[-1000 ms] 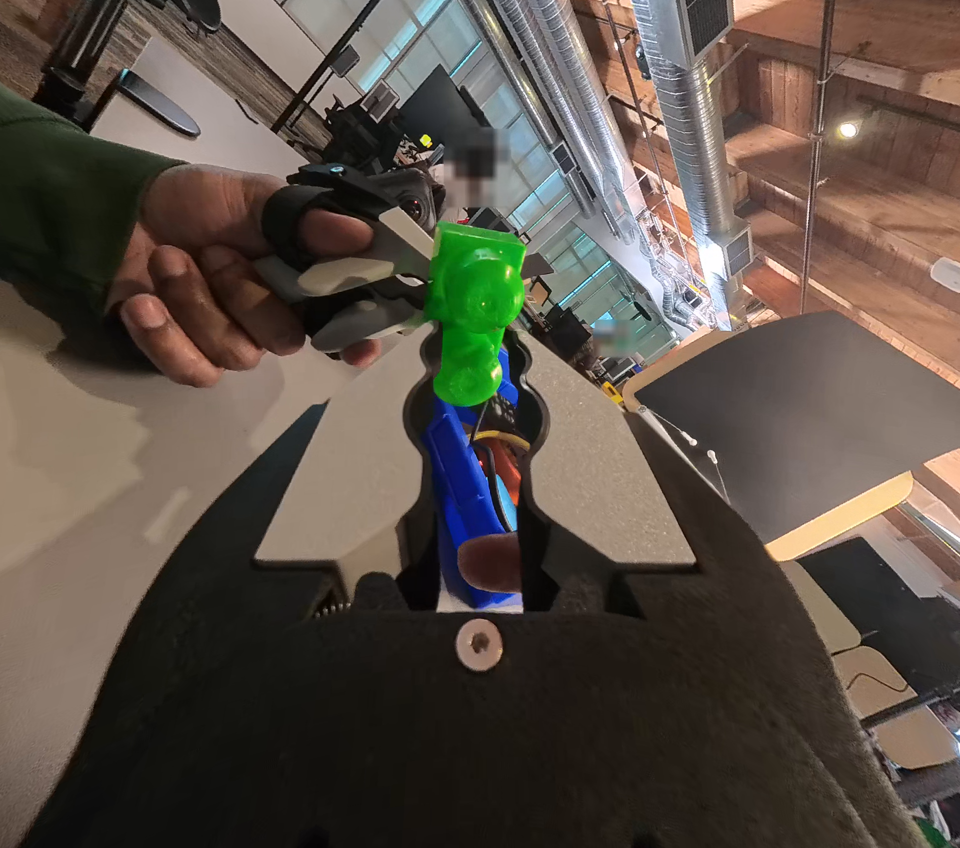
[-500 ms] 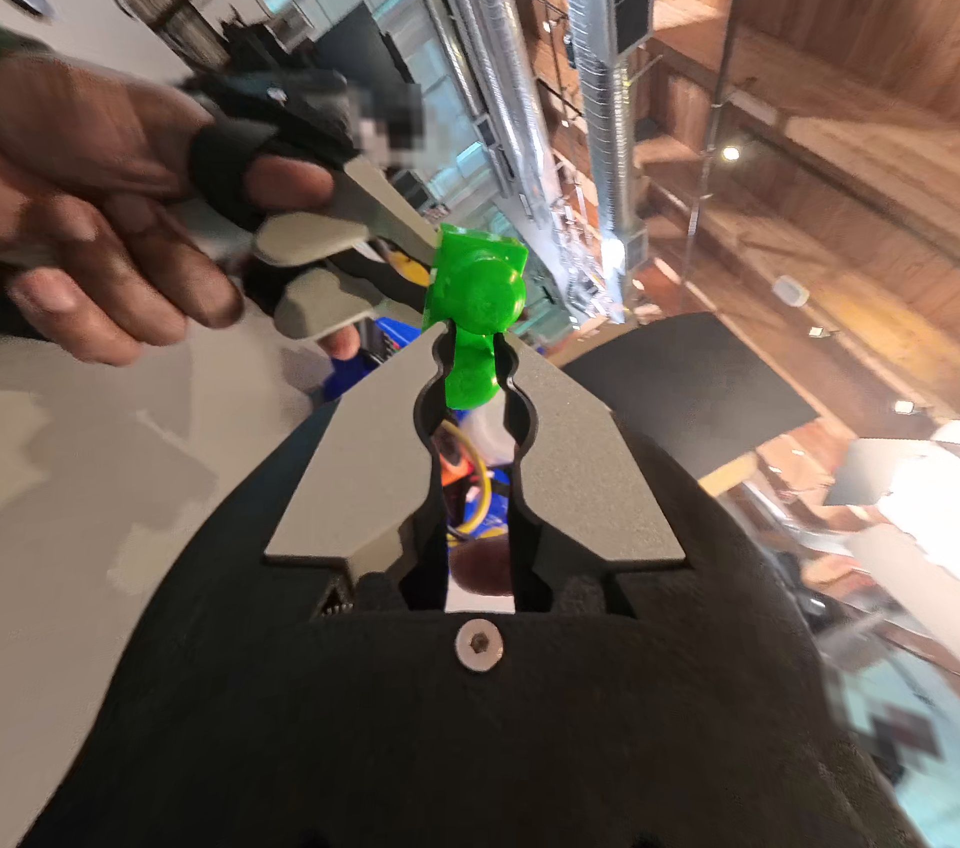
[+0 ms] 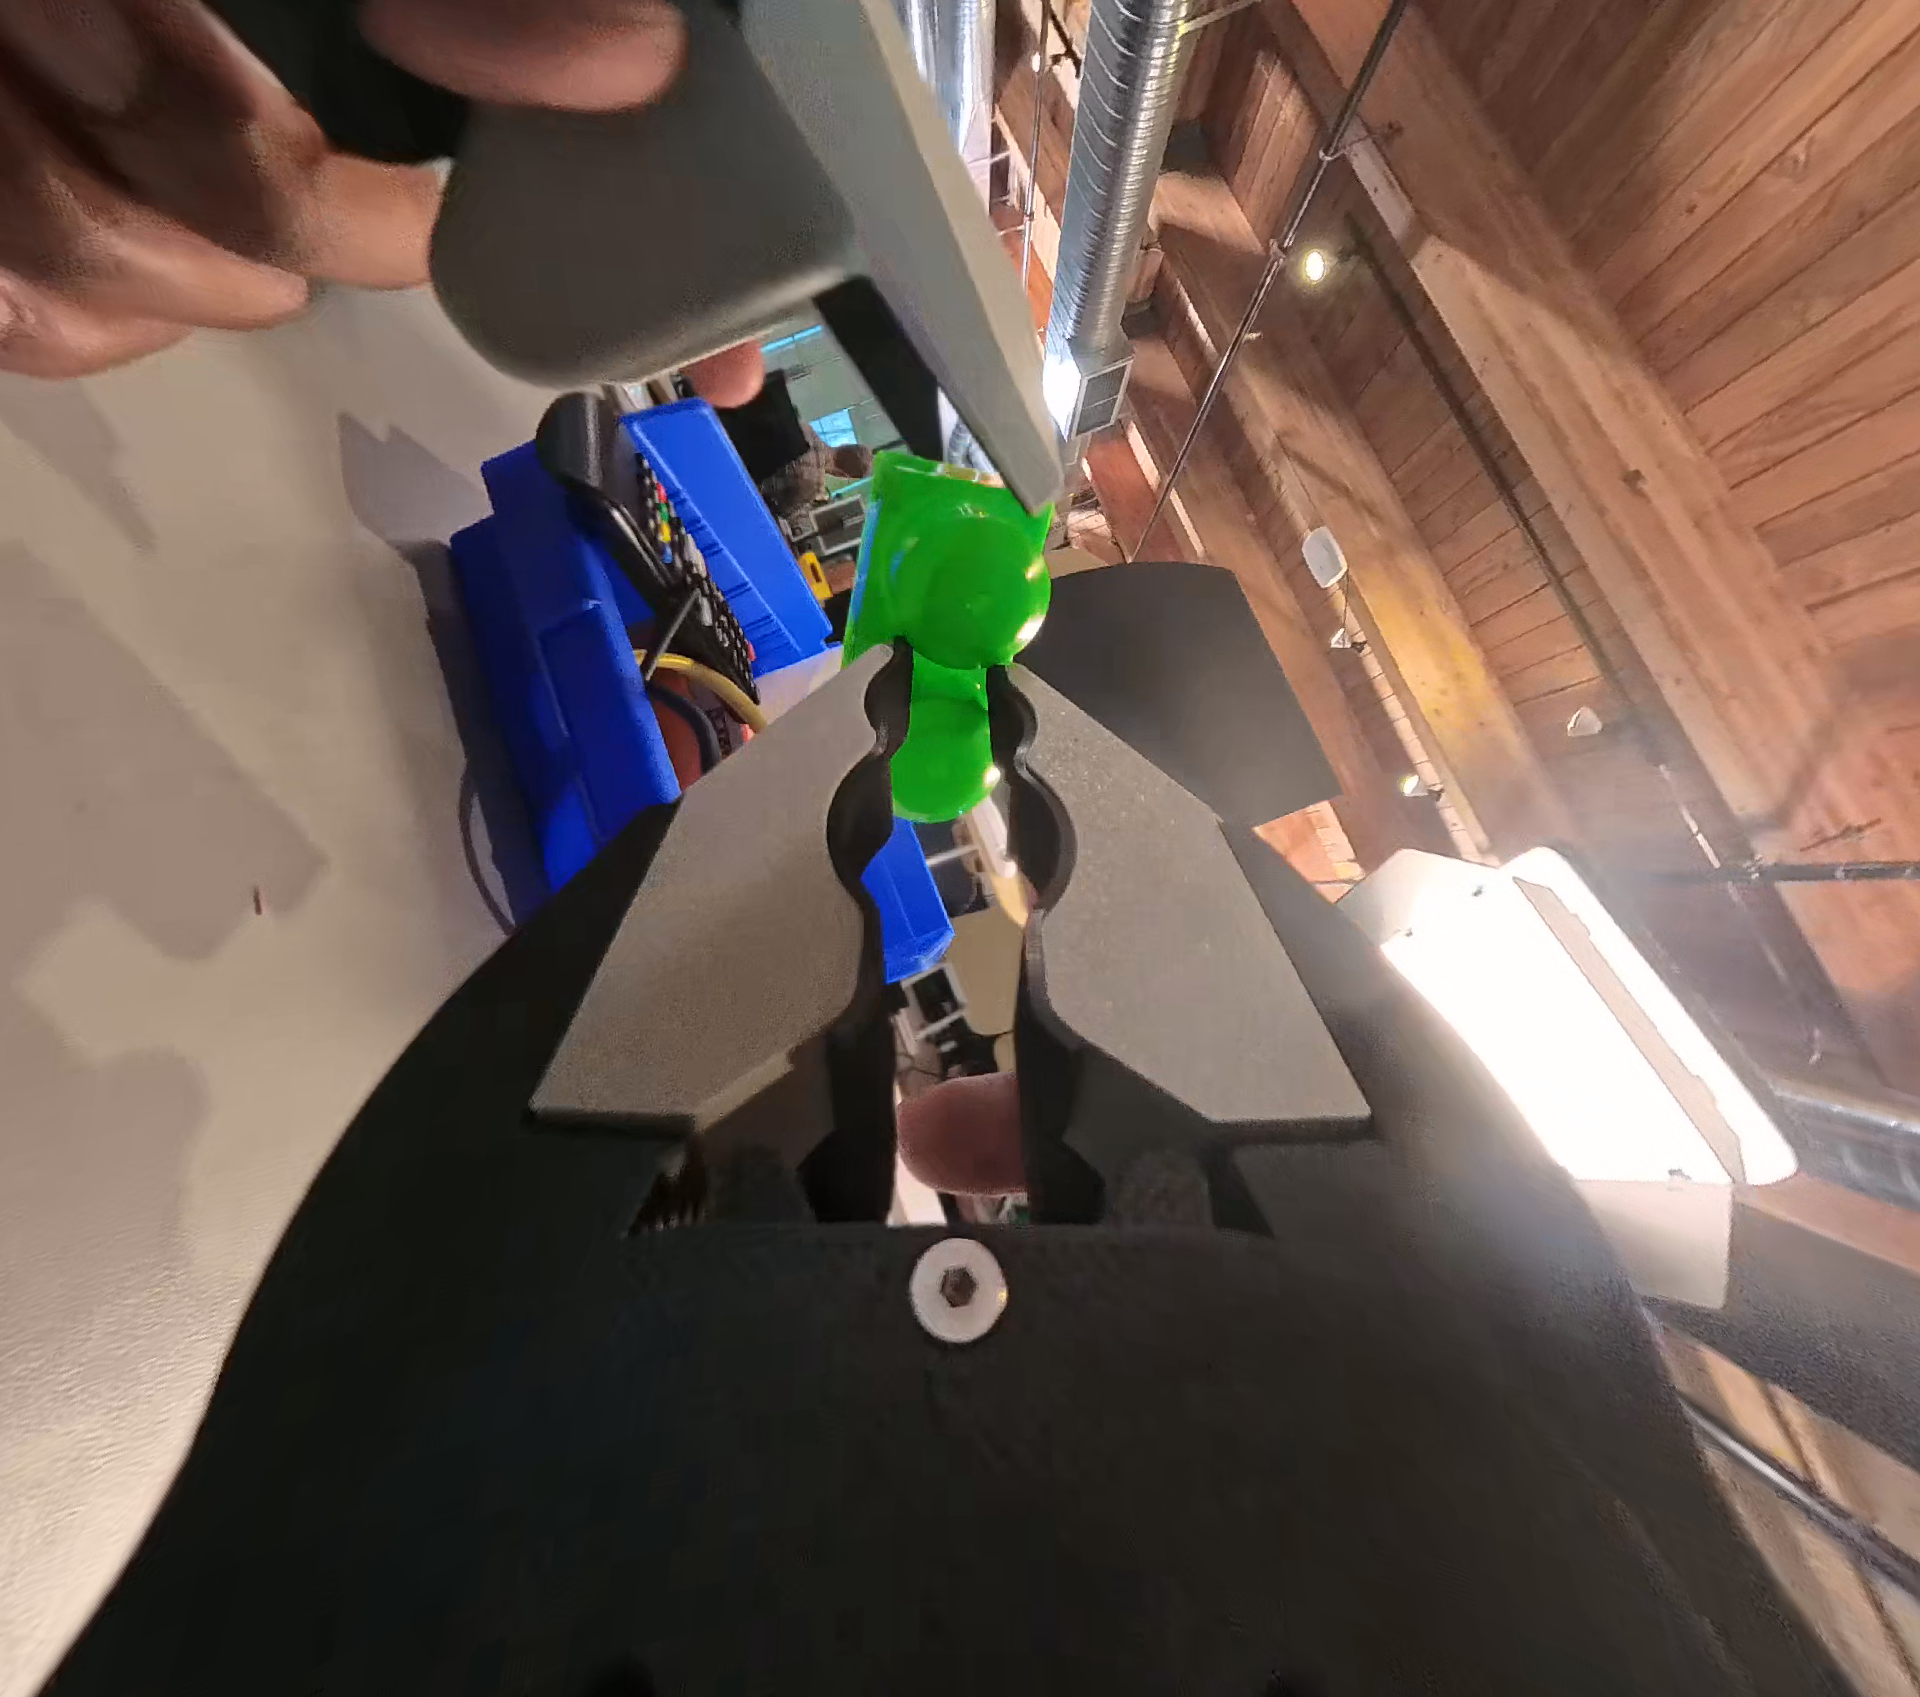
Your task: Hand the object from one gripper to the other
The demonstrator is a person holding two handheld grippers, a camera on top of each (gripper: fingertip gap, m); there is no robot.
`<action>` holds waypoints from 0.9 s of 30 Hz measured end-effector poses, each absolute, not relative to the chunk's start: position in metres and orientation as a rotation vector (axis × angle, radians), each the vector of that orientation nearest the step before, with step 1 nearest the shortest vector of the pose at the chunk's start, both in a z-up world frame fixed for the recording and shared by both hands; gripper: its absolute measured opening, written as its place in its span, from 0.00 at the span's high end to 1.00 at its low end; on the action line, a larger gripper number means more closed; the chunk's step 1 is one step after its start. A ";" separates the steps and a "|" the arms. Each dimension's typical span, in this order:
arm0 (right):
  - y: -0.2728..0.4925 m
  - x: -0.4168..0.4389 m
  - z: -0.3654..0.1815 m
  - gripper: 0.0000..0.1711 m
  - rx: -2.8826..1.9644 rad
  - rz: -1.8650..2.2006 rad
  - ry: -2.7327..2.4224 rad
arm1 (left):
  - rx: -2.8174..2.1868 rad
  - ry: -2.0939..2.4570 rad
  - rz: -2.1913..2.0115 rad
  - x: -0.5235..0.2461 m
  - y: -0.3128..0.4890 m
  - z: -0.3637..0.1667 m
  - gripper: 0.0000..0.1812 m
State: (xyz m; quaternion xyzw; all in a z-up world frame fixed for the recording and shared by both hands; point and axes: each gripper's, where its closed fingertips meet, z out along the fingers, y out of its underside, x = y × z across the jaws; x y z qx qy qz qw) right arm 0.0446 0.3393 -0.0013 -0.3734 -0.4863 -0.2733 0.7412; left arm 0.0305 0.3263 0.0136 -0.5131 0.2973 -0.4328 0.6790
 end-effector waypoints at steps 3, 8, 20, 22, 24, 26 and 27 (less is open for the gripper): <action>0.338 0.039 -0.005 0.92 -0.789 -0.641 -1.098 | -1.168 0.712 -0.861 0.034 0.328 0.007 0.65; 0.333 0.032 -0.006 0.91 -0.752 -0.649 -1.109 | -1.215 0.768 -0.829 0.038 0.328 -0.003 0.73; 0.319 0.029 0.005 0.77 -0.790 -0.389 -1.055 | -1.266 0.541 -1.224 0.015 0.340 0.009 0.75; 0.317 0.026 0.003 0.73 -0.813 -0.328 -1.070 | -1.258 0.482 -1.352 0.011 0.342 0.012 0.75; 0.318 0.024 0.000 0.71 -0.833 -0.305 -1.079 | -1.248 0.441 -1.469 0.009 0.342 0.014 0.75; 0.323 0.025 -0.003 0.69 -0.858 -0.322 -1.080 | -1.245 0.434 -1.594 0.012 0.338 0.013 0.76; 0.325 0.026 -0.005 0.69 -0.865 -0.337 -1.080 | -1.247 0.440 -1.667 0.015 0.335 0.013 0.76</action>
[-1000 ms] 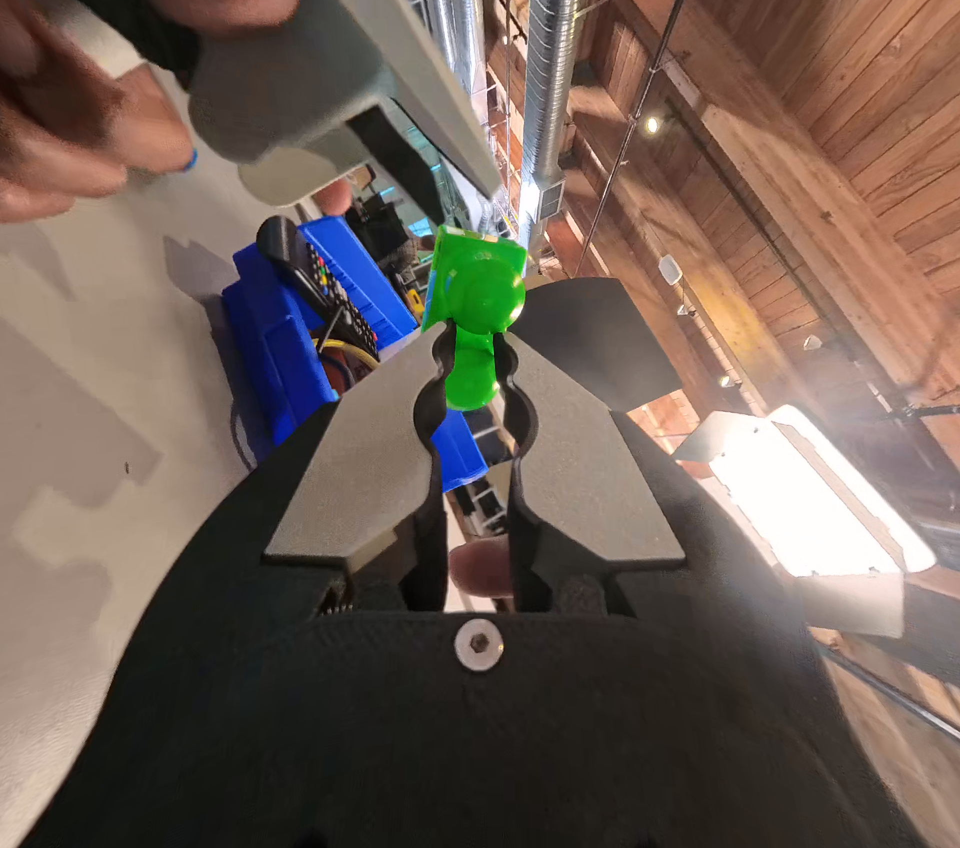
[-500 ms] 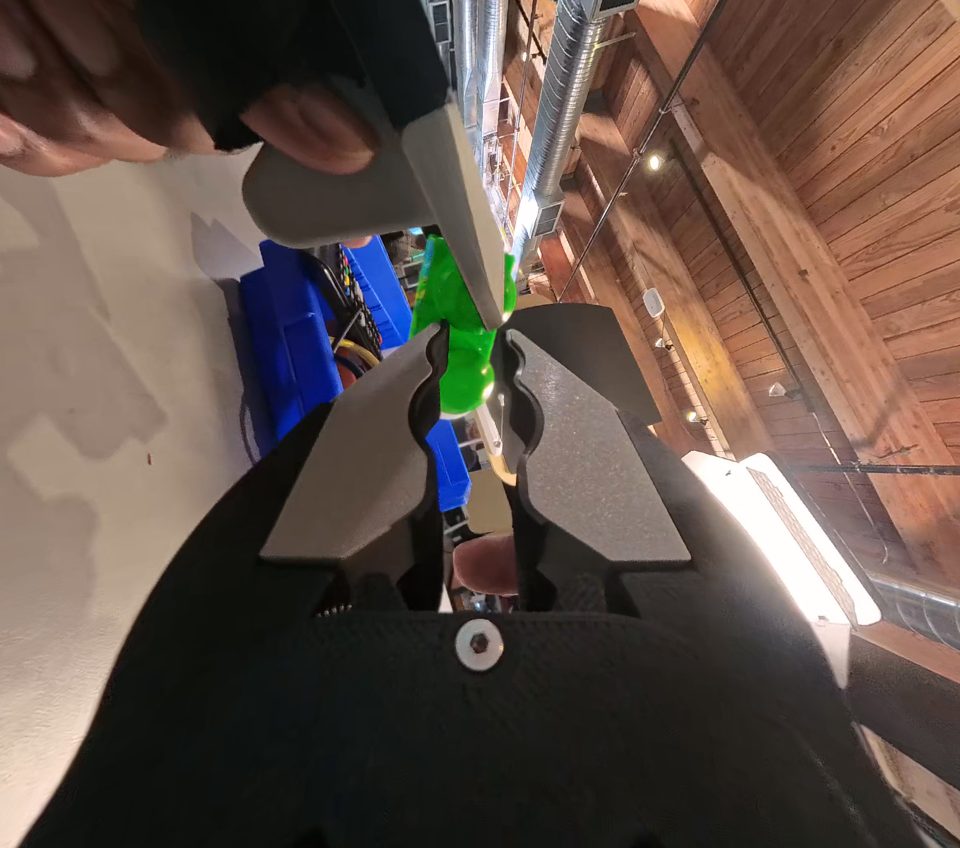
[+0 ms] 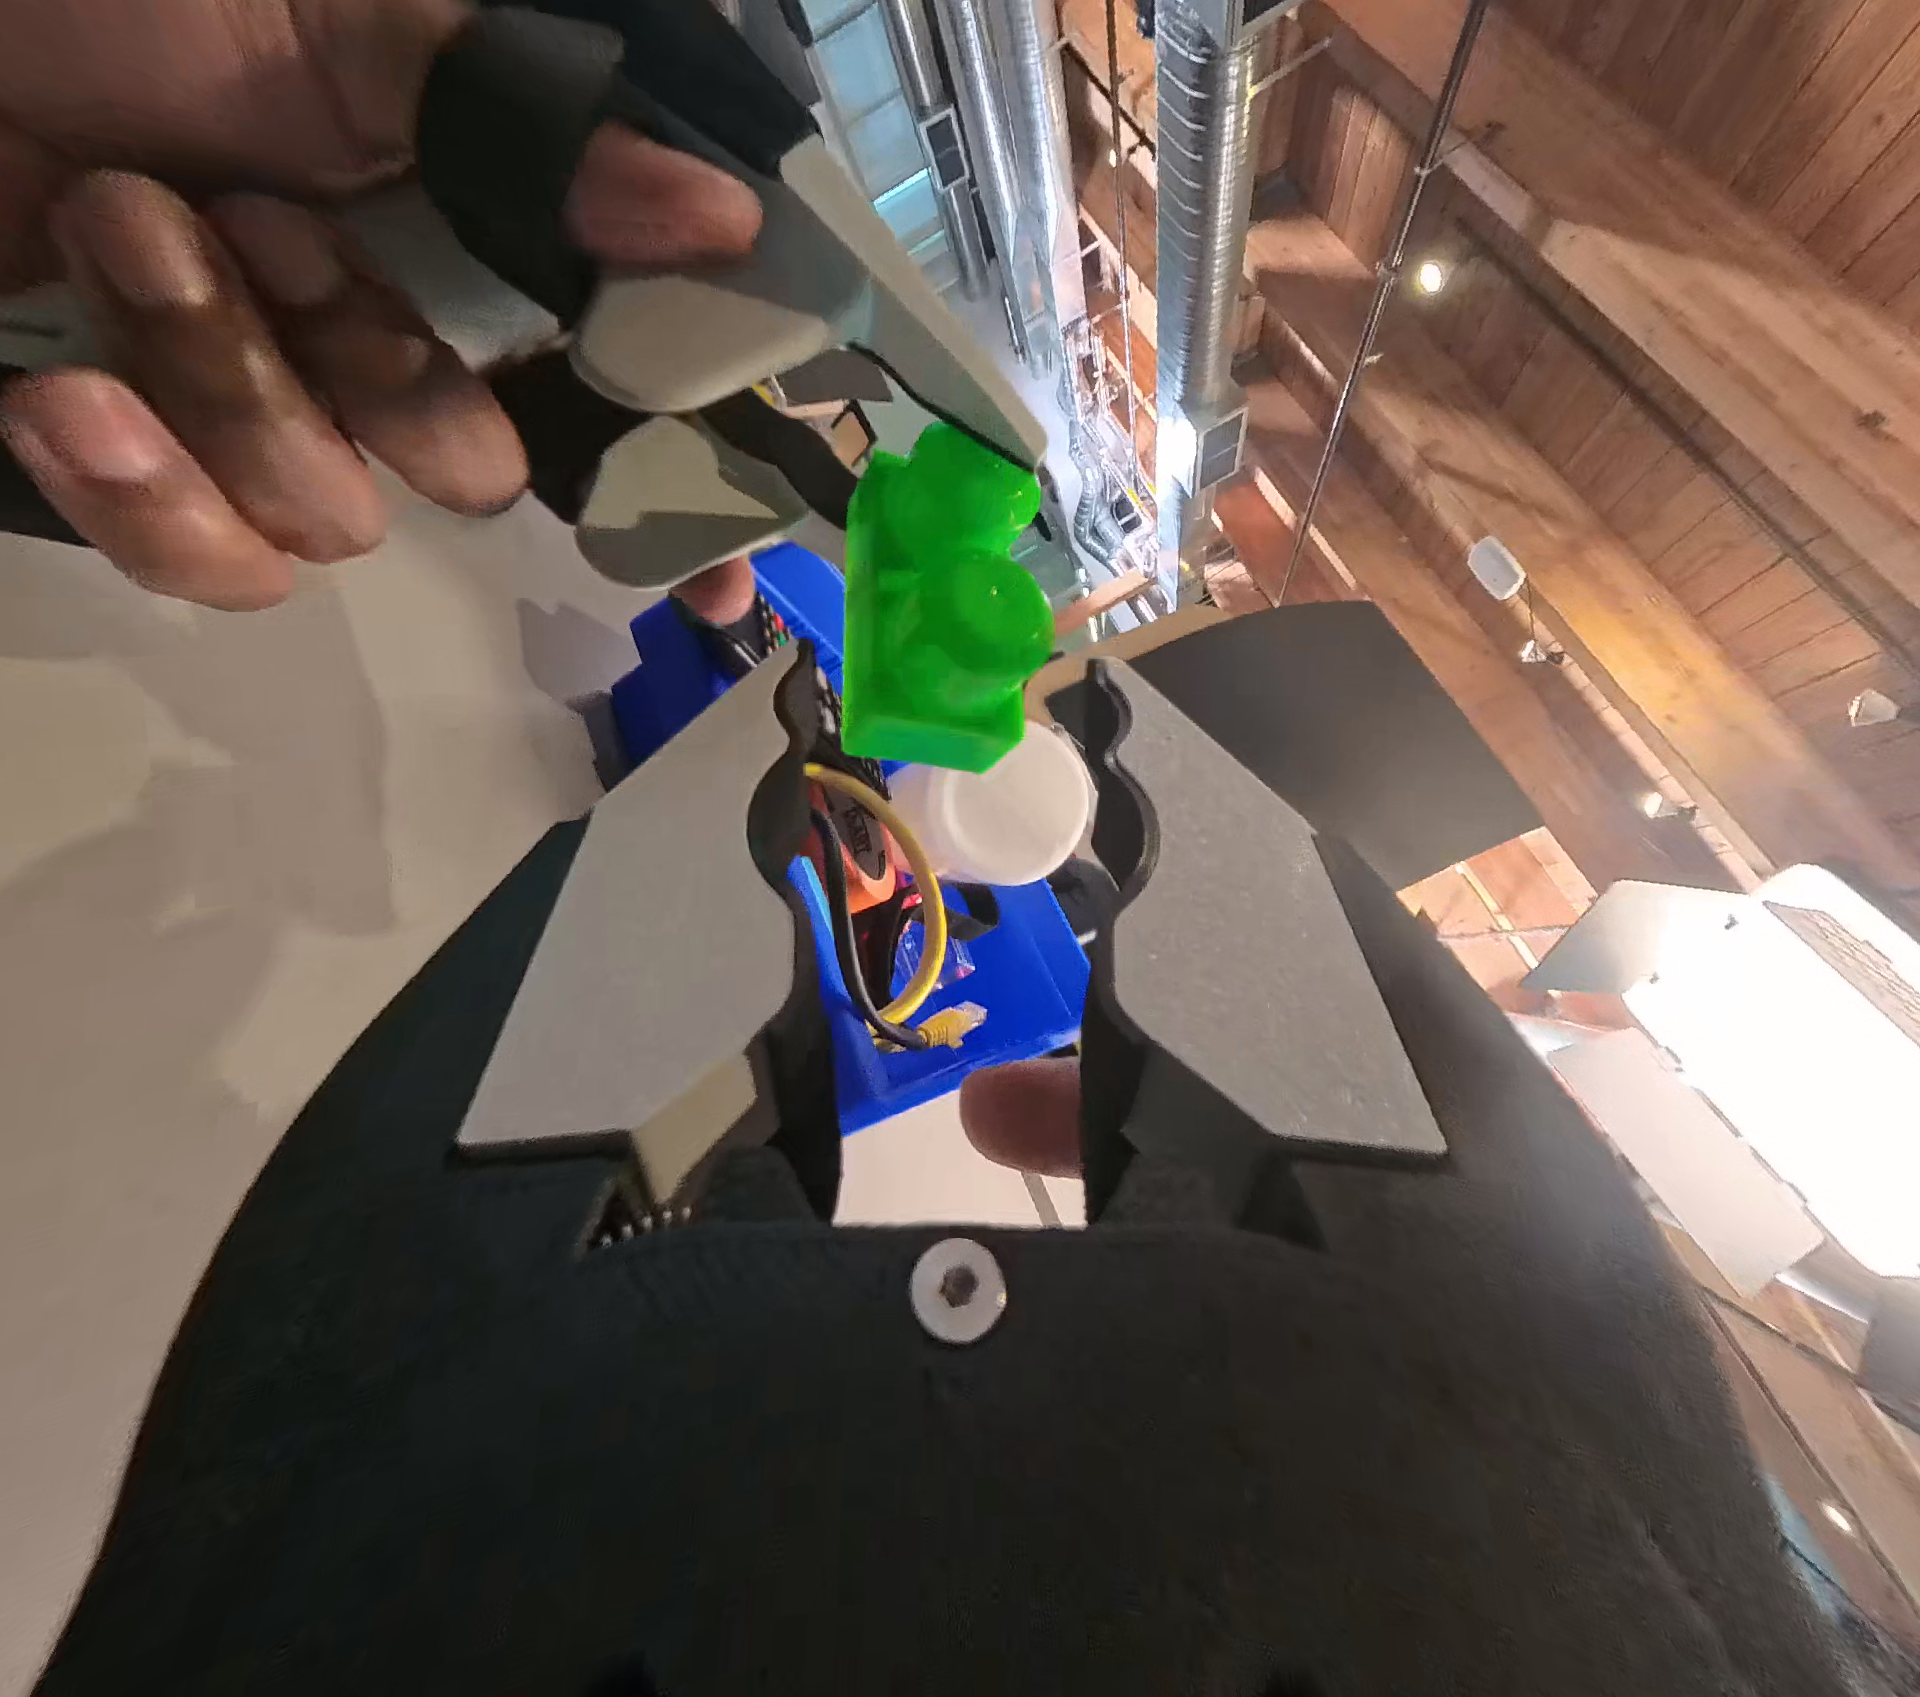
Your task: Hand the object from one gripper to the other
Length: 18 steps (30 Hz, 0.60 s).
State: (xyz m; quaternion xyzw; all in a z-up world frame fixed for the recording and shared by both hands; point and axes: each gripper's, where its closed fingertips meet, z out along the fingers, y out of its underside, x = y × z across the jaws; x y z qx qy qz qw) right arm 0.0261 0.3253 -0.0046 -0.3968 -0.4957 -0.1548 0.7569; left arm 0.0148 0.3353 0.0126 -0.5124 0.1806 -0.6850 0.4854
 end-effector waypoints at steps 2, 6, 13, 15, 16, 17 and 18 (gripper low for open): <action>0.329 0.028 -0.007 0.69 -0.878 -0.359 -1.081 | -1.248 0.447 -1.811 0.020 0.329 0.012 0.76; 0.330 0.028 -0.009 0.73 -0.887 -0.363 -1.088 | -1.226 0.434 -1.934 0.020 0.324 0.014 0.76; 0.334 0.032 -0.008 0.76 -0.900 -0.399 -1.070 | -1.231 0.464 -1.854 0.024 0.323 0.014 0.76; 0.336 0.034 -0.008 0.76 -0.906 -0.415 -1.061 | -1.235 0.467 -1.802 0.025 0.325 0.013 0.76; 0.337 0.035 -0.008 0.76 -0.909 -0.424 -1.058 | -1.238 0.468 -1.766 0.025 0.326 0.013 0.75; 0.339 0.036 -0.008 0.76 -0.915 -0.432 -1.055 | -1.241 0.468 -1.728 0.024 0.327 0.012 0.75; 0.340 0.037 -0.009 0.77 -0.922 -0.438 -1.051 | -1.242 0.465 -1.691 0.024 0.329 0.012 0.75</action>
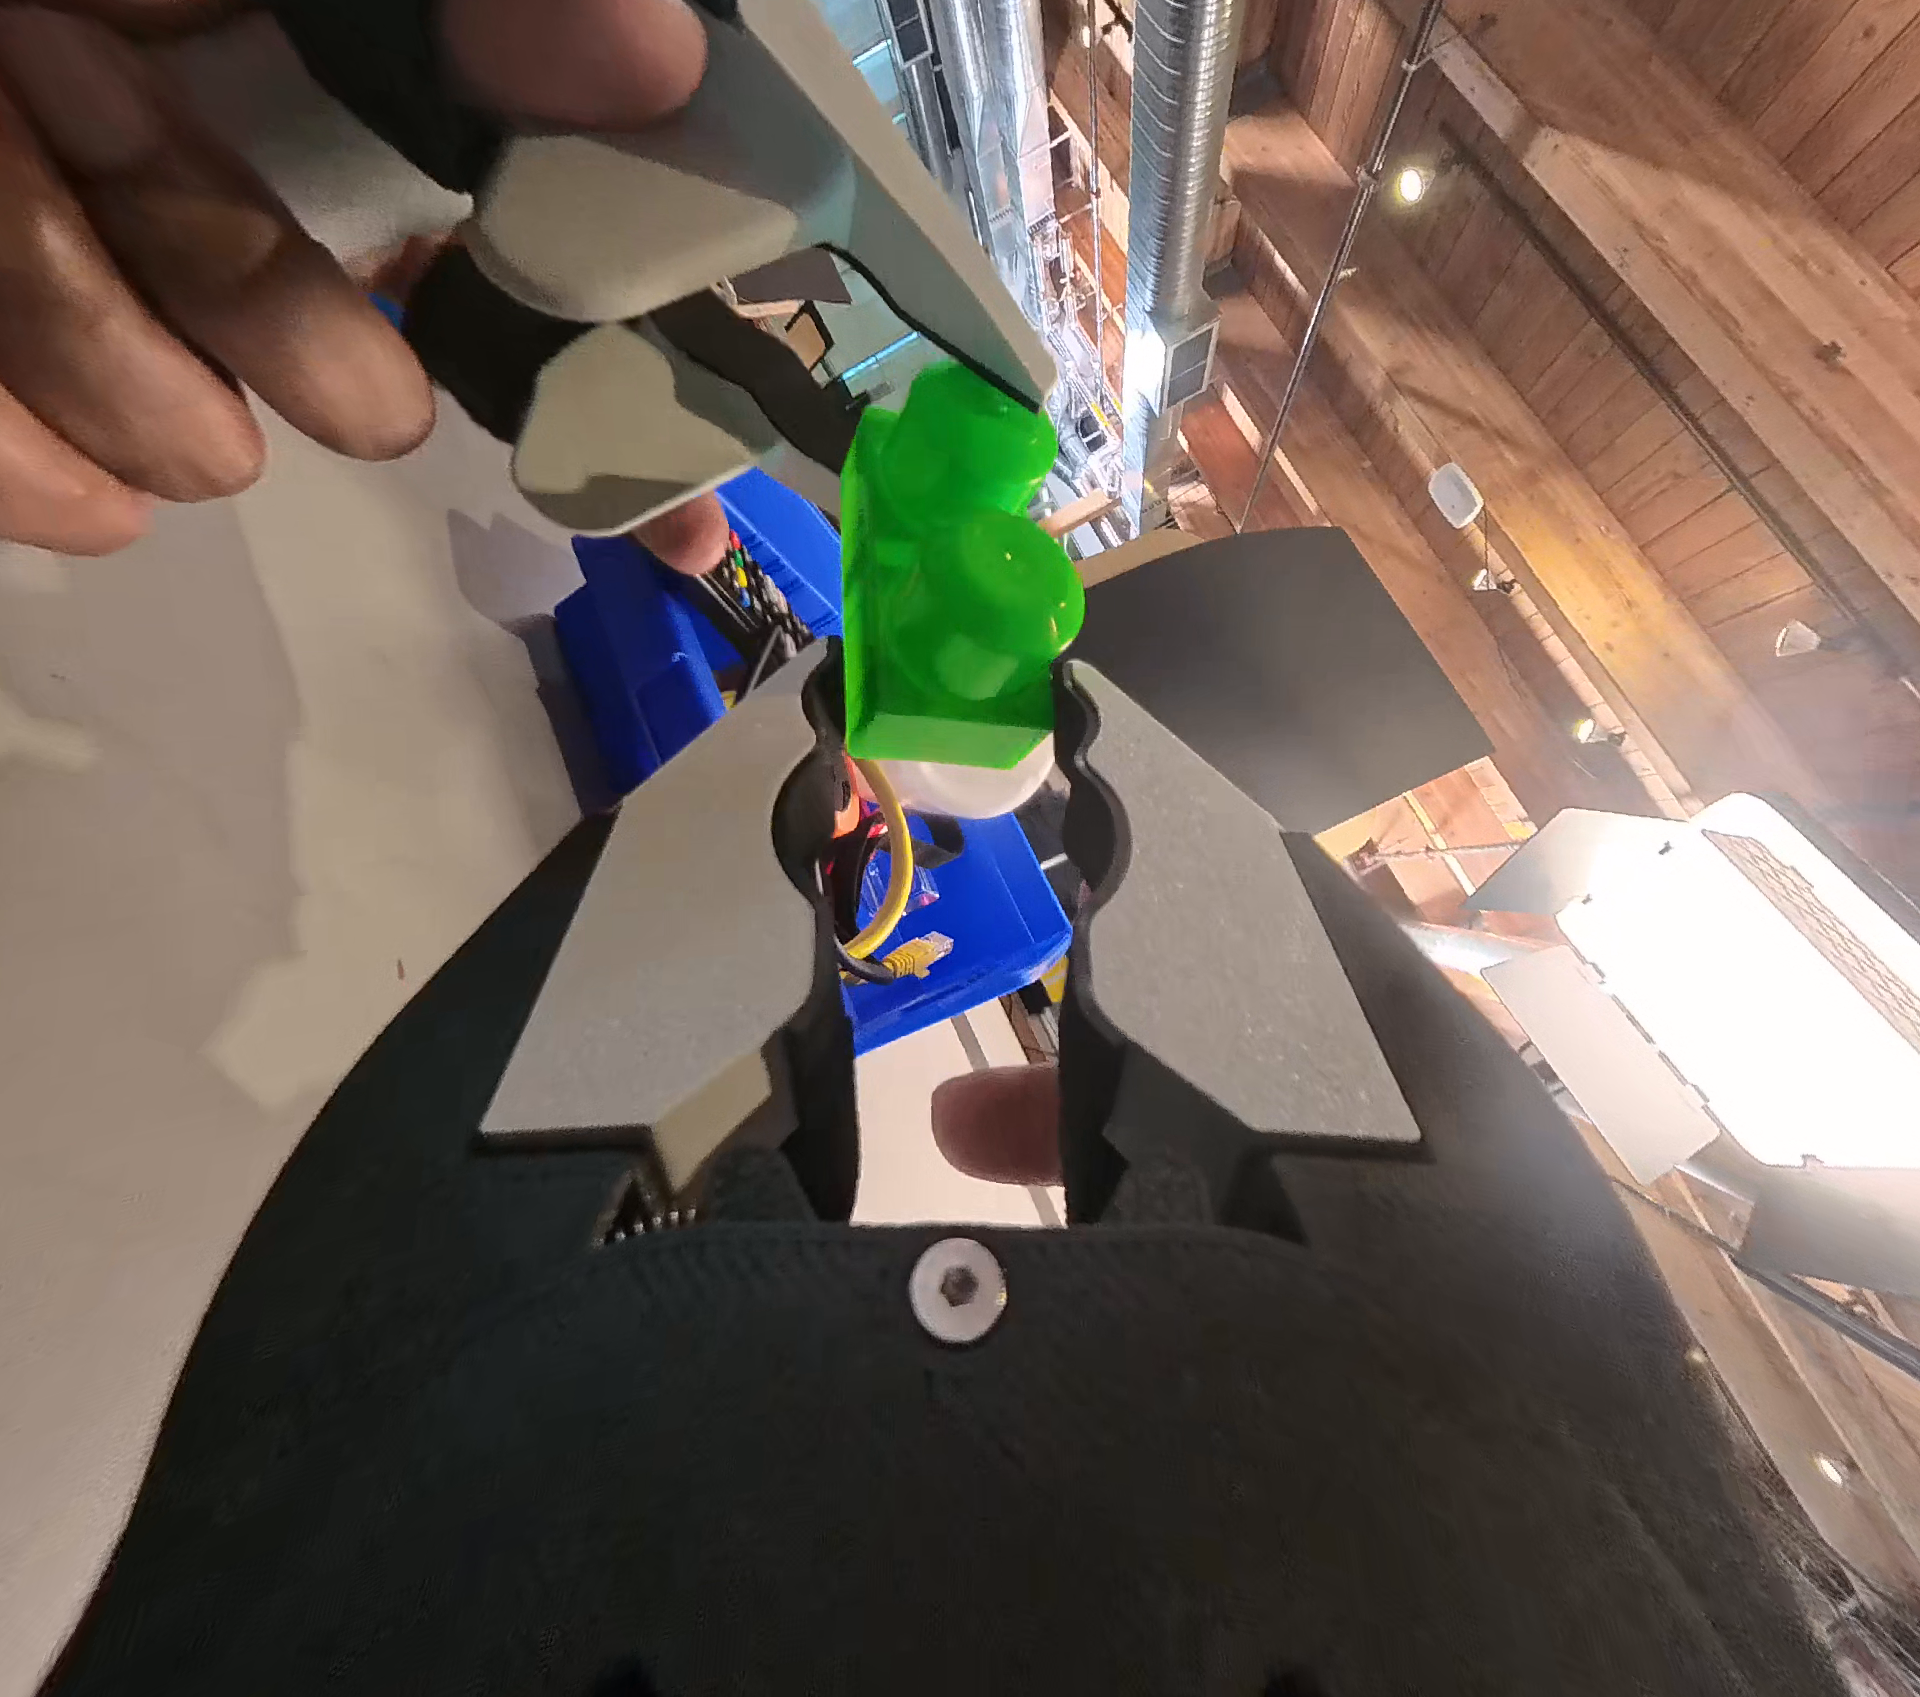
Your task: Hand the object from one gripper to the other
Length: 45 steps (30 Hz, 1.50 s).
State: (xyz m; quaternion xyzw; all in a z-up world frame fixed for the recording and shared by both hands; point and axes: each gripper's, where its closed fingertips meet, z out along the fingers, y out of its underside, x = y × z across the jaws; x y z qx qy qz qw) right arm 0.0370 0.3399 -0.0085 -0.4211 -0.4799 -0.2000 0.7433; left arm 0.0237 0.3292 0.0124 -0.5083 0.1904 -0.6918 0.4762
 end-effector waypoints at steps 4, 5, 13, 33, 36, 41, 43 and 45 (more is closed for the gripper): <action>0.346 0.042 -0.009 0.76 -0.948 -0.471 -1.035 | -1.229 0.440 -1.546 0.018 0.337 0.014 0.72; 0.347 0.043 -0.009 0.76 -0.952 -0.480 -1.032 | -1.229 0.437 -1.507 0.016 0.339 0.015 0.72; 0.353 0.047 -0.014 0.77 -0.971 -0.541 -1.041 | -1.168 0.515 -1.125 0.011 0.338 0.021 0.71; 0.356 0.046 -0.018 0.77 -0.956 -0.600 -1.059 | -0.987 0.885 -0.558 0.046 0.304 0.009 0.81; 0.355 0.043 -0.020 0.77 -0.949 -0.604 -1.076 | -0.987 0.920 -0.450 0.050 0.306 0.002 0.80; 0.355 0.041 -0.023 0.76 -0.943 -0.616 -1.097 | -0.985 0.953 -0.291 0.053 0.312 -0.006 0.79; 0.355 0.041 -0.024 0.76 -0.941 -0.621 -1.100 | -0.993 0.966 -0.248 0.054 0.314 -0.010 0.79; 0.355 0.041 -0.024 0.76 -0.939 -0.629 -1.103 | -1.001 0.974 -0.211 0.054 0.316 -0.012 0.78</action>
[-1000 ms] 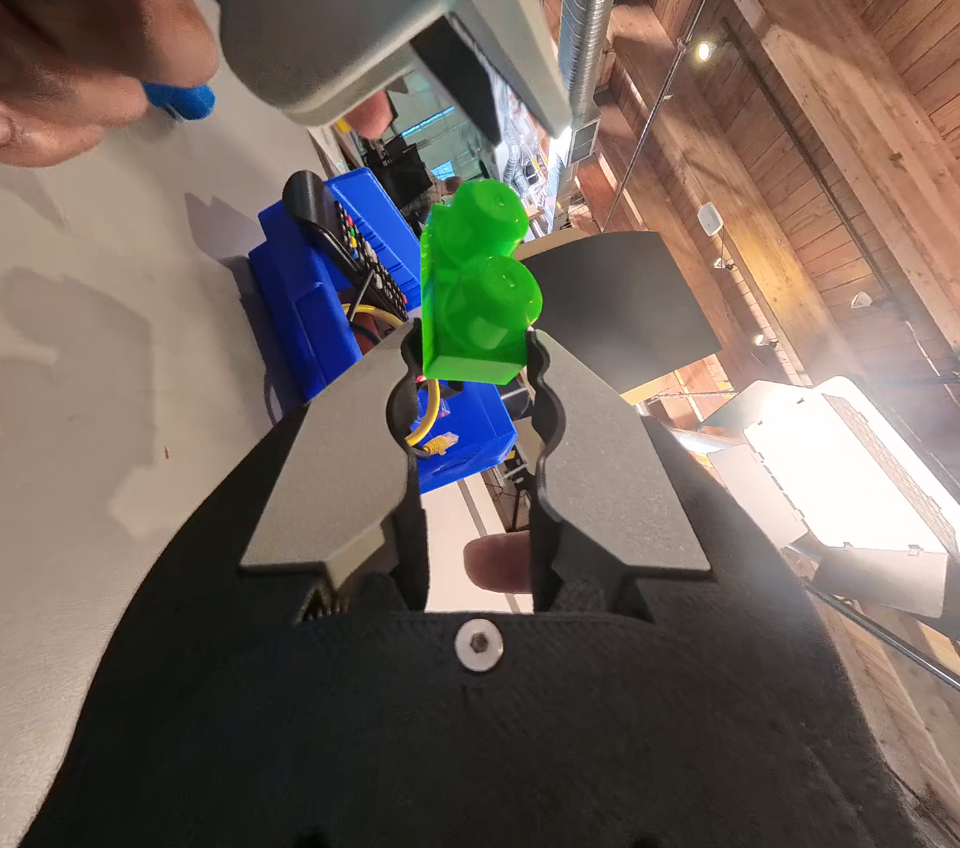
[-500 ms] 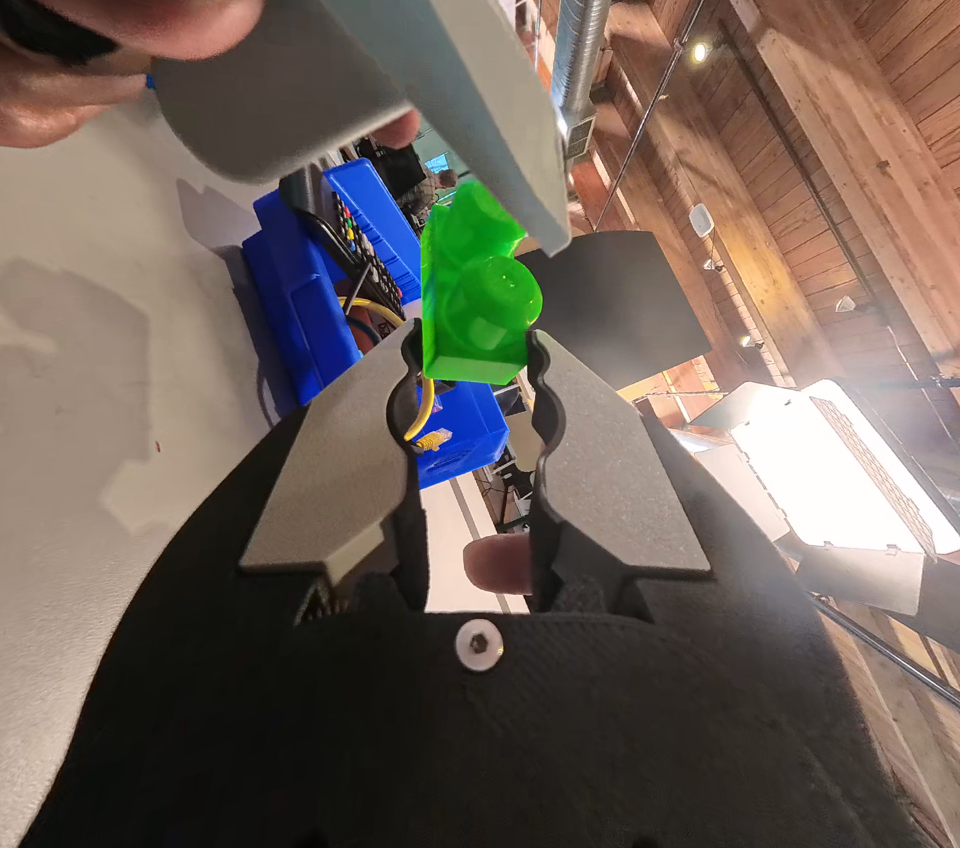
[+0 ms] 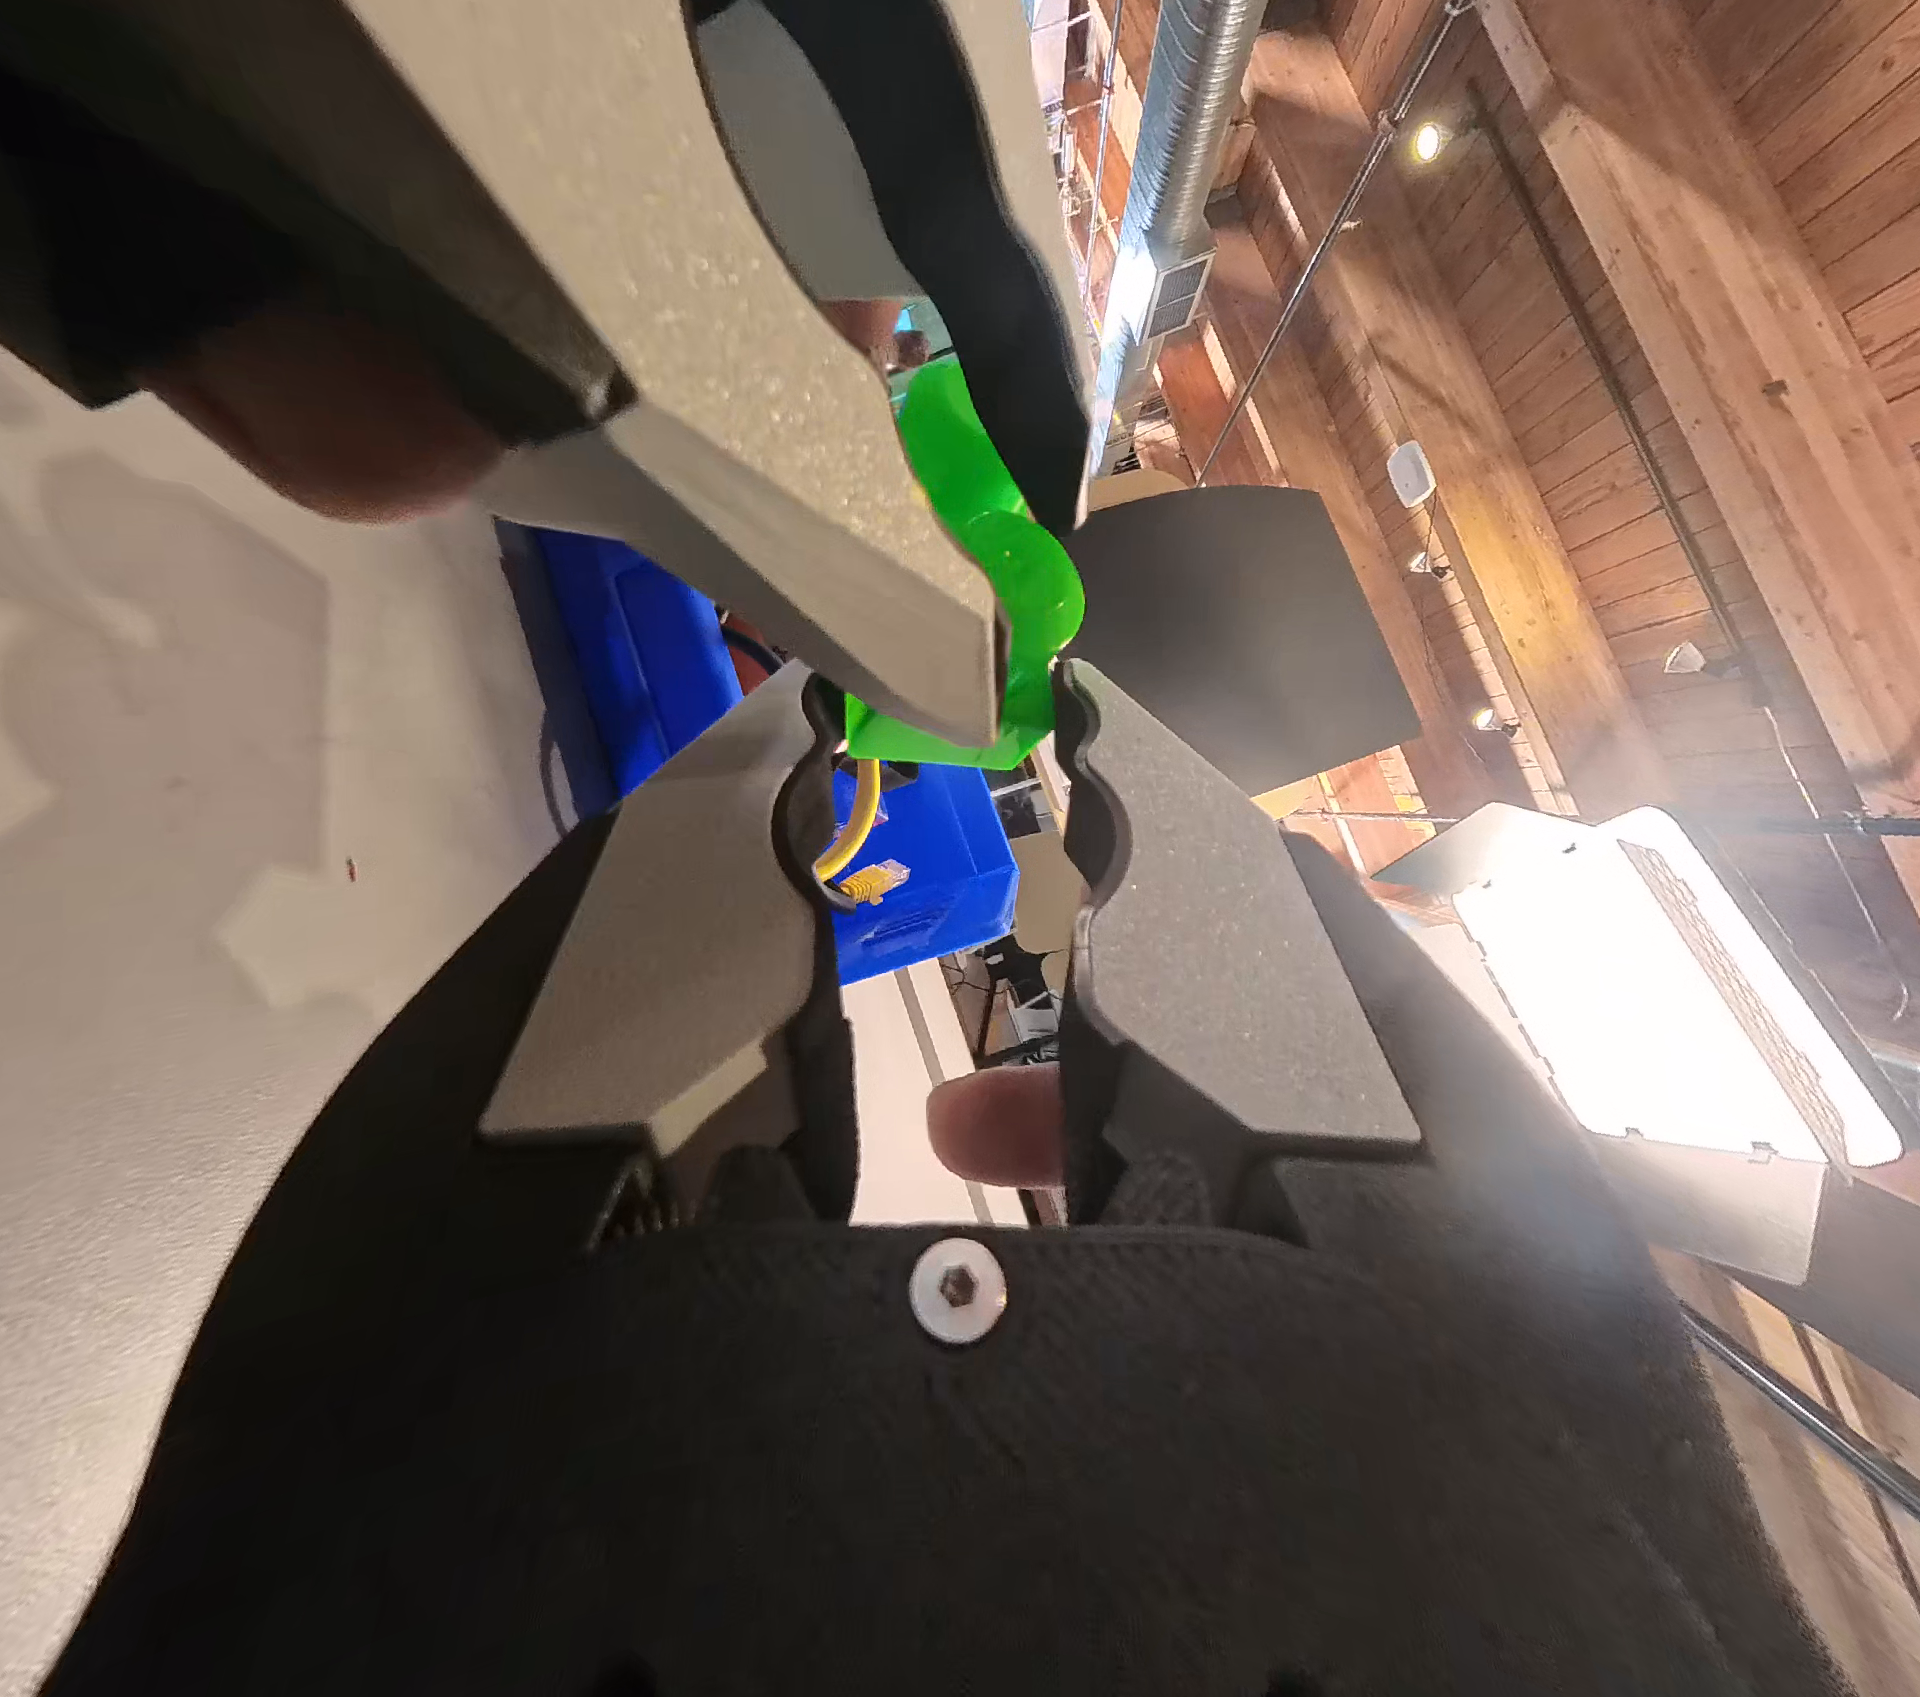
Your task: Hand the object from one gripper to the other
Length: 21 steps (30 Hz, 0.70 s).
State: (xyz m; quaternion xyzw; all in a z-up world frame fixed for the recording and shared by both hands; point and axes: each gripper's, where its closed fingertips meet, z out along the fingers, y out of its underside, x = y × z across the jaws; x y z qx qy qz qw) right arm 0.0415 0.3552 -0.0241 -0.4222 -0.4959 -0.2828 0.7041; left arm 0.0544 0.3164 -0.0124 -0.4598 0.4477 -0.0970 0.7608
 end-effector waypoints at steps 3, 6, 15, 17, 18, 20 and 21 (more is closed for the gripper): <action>0.356 0.041 -0.026 0.76 -0.933 -0.652 -1.116 | -1.003 0.978 -0.176 0.054 0.318 -0.014 0.79; 0.357 0.041 -0.028 0.77 -0.922 -0.682 -1.132 | -1.002 0.973 -0.169 0.053 0.319 -0.013 0.79; 0.358 0.042 -0.031 0.76 -0.905 -0.733 -1.154 | -1.038 0.990 -0.163 0.053 0.323 -0.019 0.83; 0.358 0.042 -0.031 0.76 -0.898 -0.748 -1.161 | -1.047 0.993 -0.156 0.053 0.325 -0.021 0.83; 0.358 0.041 -0.032 0.76 -0.894 -0.754 -1.165 | -1.052 0.994 -0.156 0.053 0.325 -0.021 0.84; 0.357 0.041 -0.032 0.76 -0.887 -0.761 -1.170 | -1.067 0.998 -0.152 0.052 0.327 -0.023 0.84; 0.358 0.041 -0.032 0.76 -0.886 -0.766 -1.172 | -1.072 0.998 -0.150 0.052 0.328 -0.024 0.84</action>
